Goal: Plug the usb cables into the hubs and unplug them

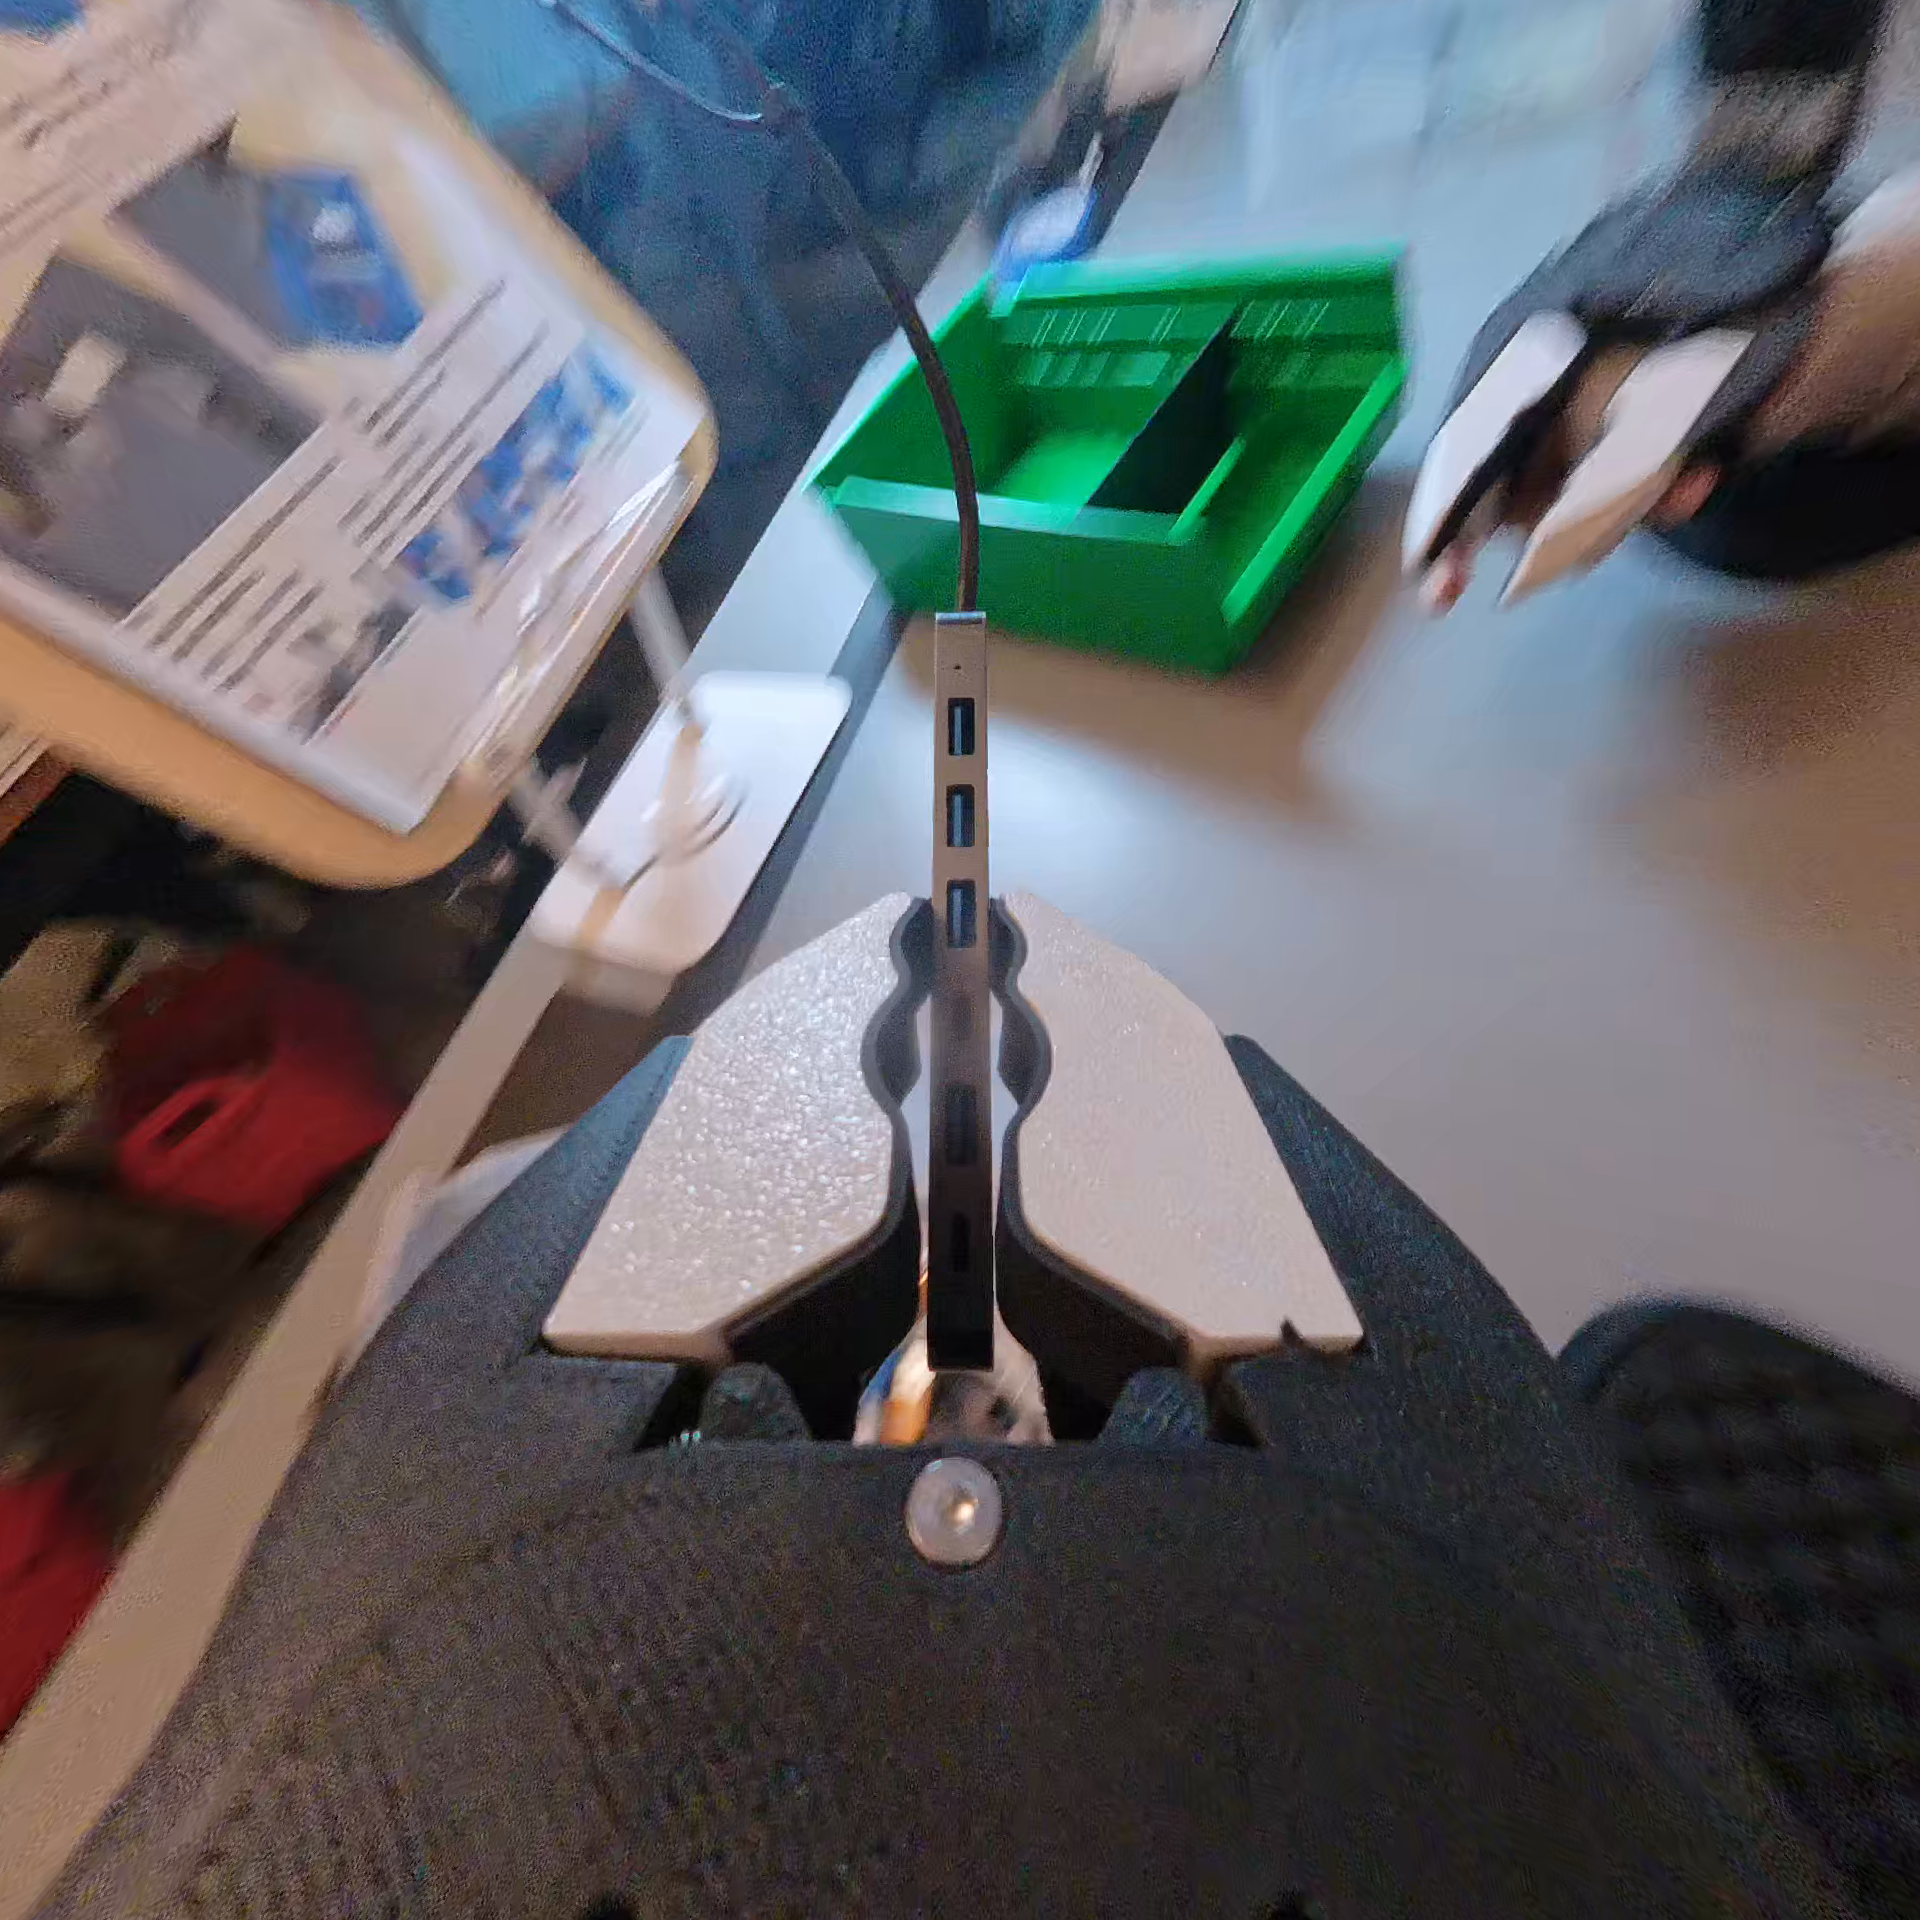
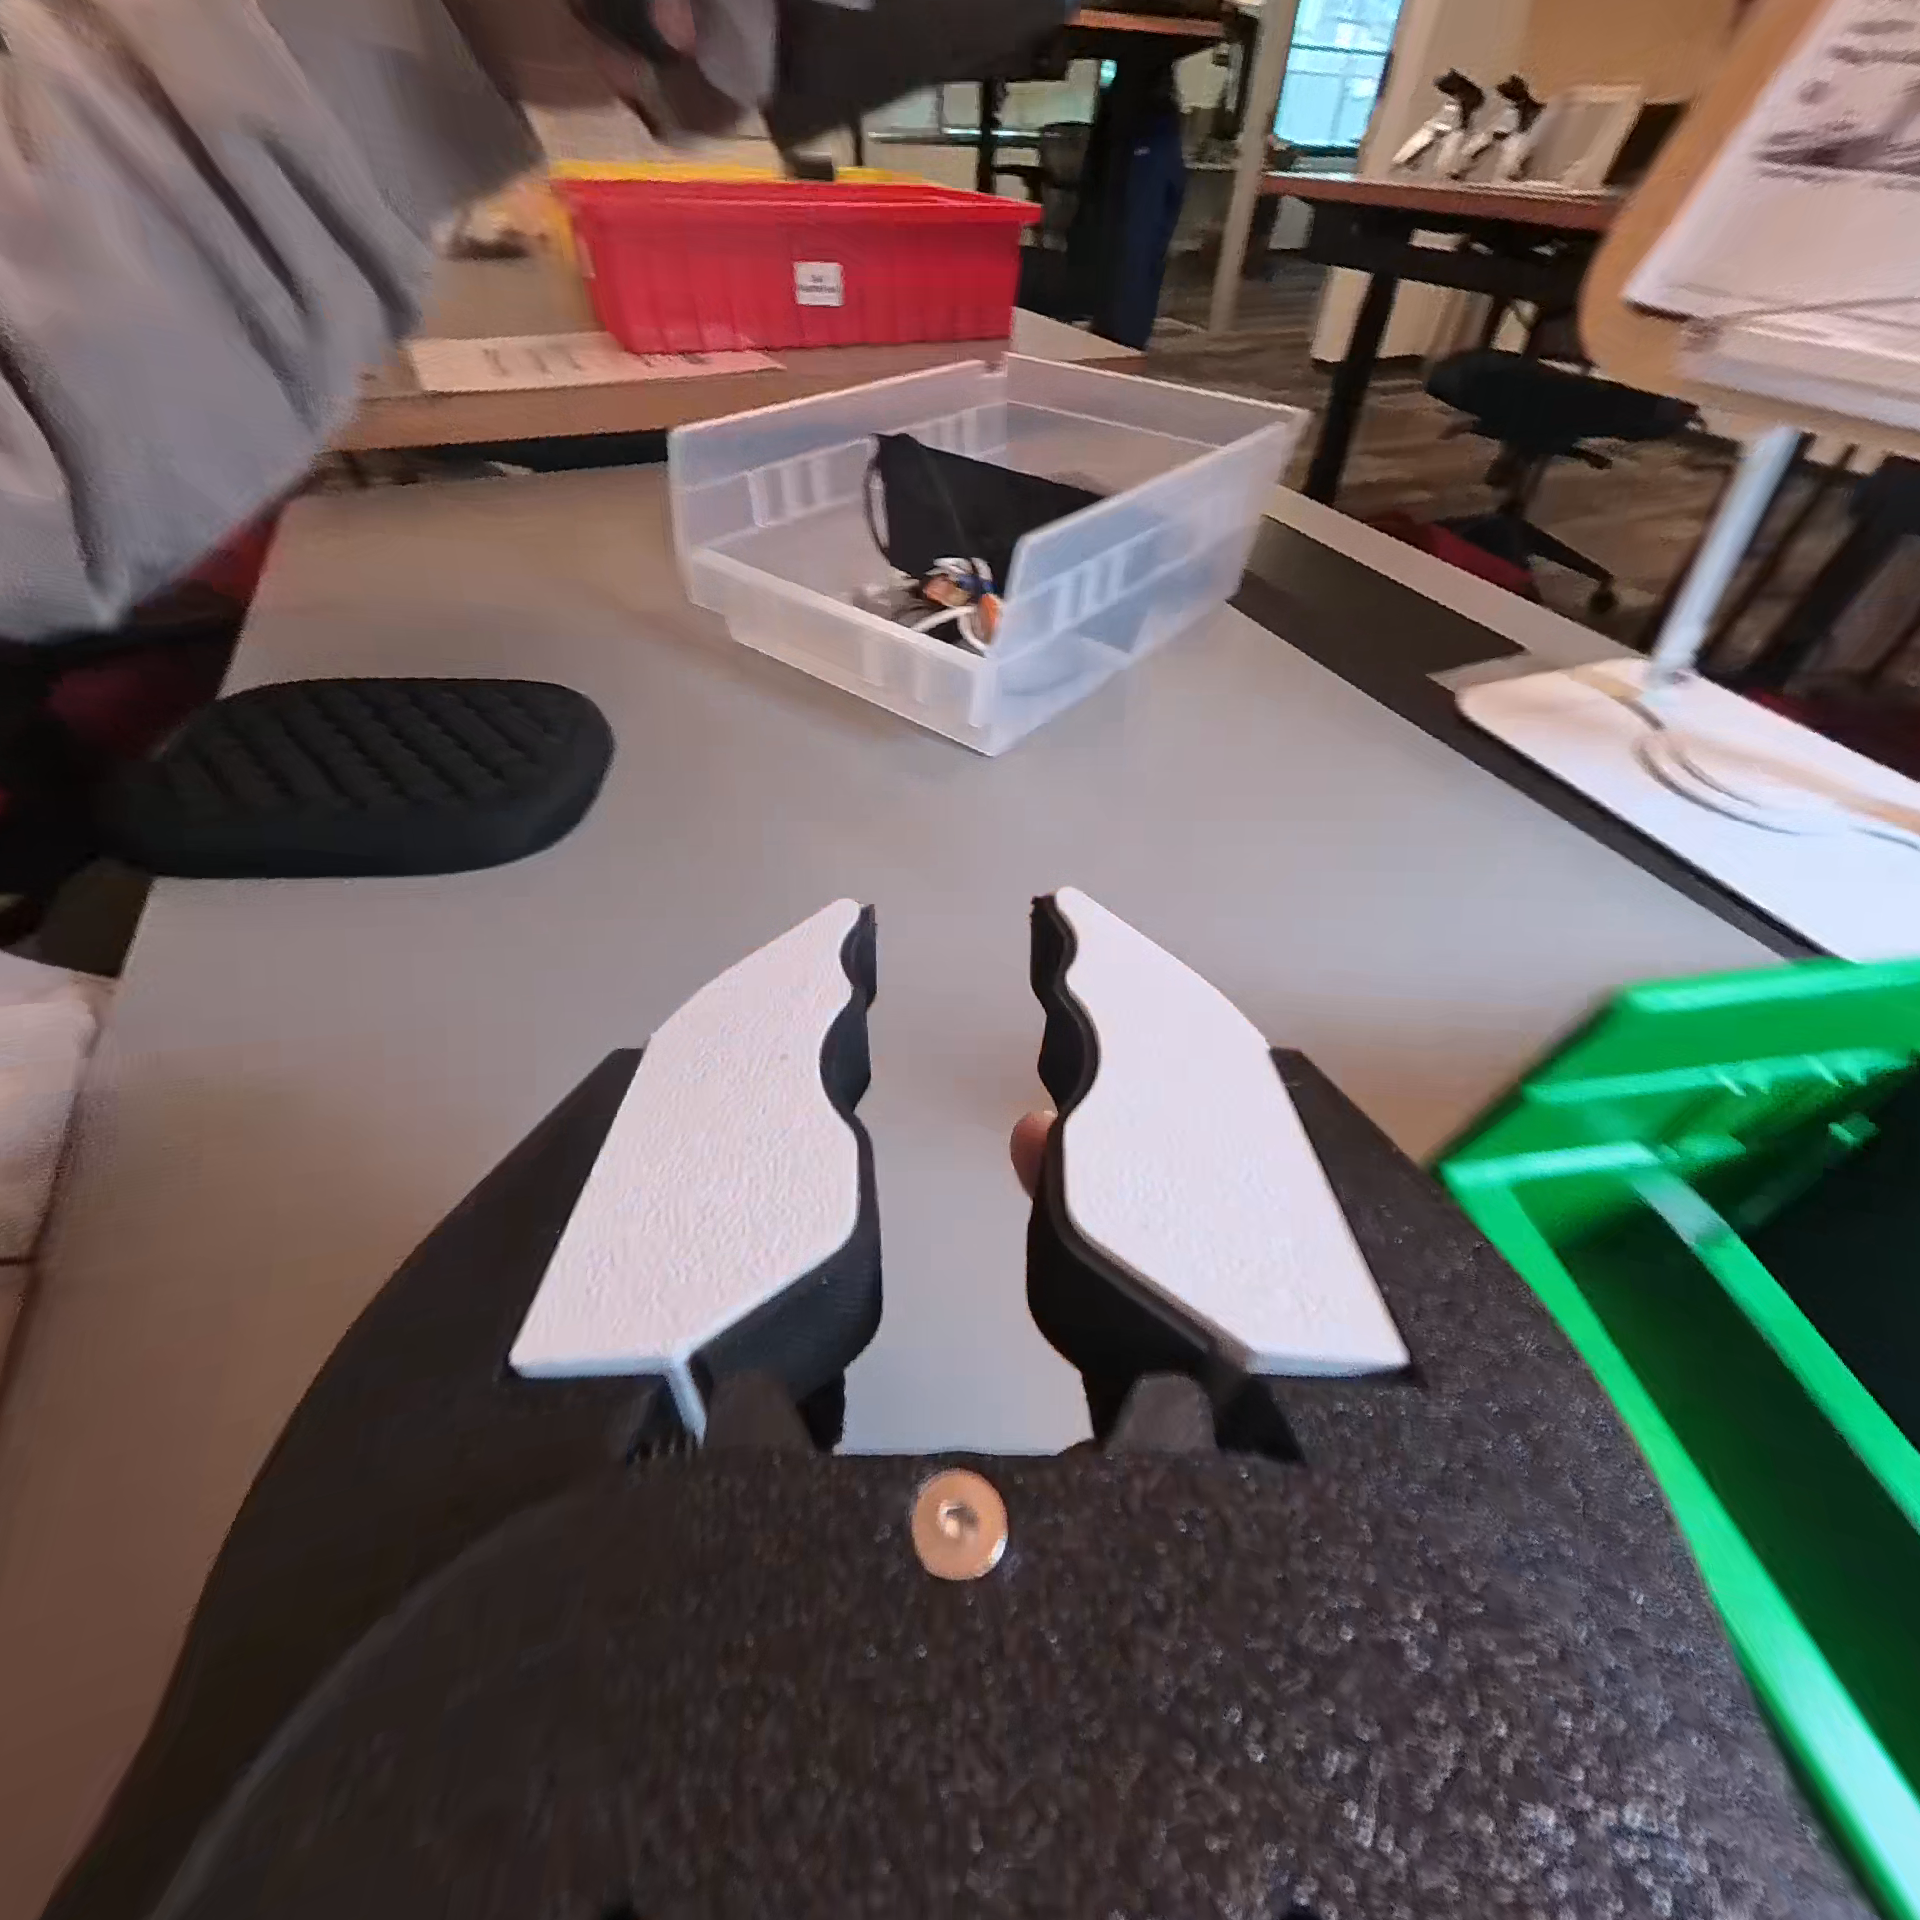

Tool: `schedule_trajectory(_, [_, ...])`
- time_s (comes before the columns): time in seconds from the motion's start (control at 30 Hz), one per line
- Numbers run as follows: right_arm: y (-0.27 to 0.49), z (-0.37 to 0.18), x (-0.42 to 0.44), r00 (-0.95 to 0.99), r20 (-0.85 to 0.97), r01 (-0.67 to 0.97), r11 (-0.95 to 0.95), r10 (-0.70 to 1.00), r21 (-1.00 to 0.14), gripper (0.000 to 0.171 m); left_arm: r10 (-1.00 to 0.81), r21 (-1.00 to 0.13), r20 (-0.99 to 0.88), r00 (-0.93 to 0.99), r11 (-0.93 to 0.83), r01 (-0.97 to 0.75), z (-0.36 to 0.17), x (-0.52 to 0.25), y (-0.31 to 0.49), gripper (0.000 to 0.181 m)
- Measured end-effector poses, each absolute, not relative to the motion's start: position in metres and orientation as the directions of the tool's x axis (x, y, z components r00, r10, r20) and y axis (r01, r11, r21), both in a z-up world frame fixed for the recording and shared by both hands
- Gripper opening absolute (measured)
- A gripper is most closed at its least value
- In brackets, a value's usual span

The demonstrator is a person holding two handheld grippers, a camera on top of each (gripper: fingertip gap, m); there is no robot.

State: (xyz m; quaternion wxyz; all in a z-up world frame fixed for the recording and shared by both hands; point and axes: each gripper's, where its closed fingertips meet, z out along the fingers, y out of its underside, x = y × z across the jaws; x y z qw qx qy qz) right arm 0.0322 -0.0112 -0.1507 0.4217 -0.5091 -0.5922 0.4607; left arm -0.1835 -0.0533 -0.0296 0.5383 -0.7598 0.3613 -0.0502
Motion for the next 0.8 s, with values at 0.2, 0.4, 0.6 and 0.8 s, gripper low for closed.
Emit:
schedule_trajectory(0.2, [-0.048,-0.134,-0.007,-0.255,-0.02,0.118,0.01,0.967,-0.993,0.057,-0.819,-0.989,-0.048,0.572,-0.042,-0.142,-0.077,-0.04,-0.052,0.011])
schedule_trajectory(0.4, [-0.057,-0.124,0.011,-0.346,0.014,-0.016,0.01,0.938,-1.0,0.013,-0.892,-0.986,0.117,0.437,-0.159,-0.059,-0.118,0.02,-0.055,0.011])
schedule_trajectory(0.6, [-0.059,-0.128,0.031,-0.406,0.072,-0.019,0.071,0.911,-0.997,0.011,-0.893,-0.976,-0.006,0.451,-0.093,-0.198,-0.139,0.024,-0.064,0.015])
schedule_trajectory(0.8, [-0.051,-0.111,0.046,-0.41,0.079,-0.093,0.045,0.909,-0.995,0.01,-0.85,-0.965,-0.085,0.52,-0.06,-0.256,-0.146,0.013,-0.059,0.029])
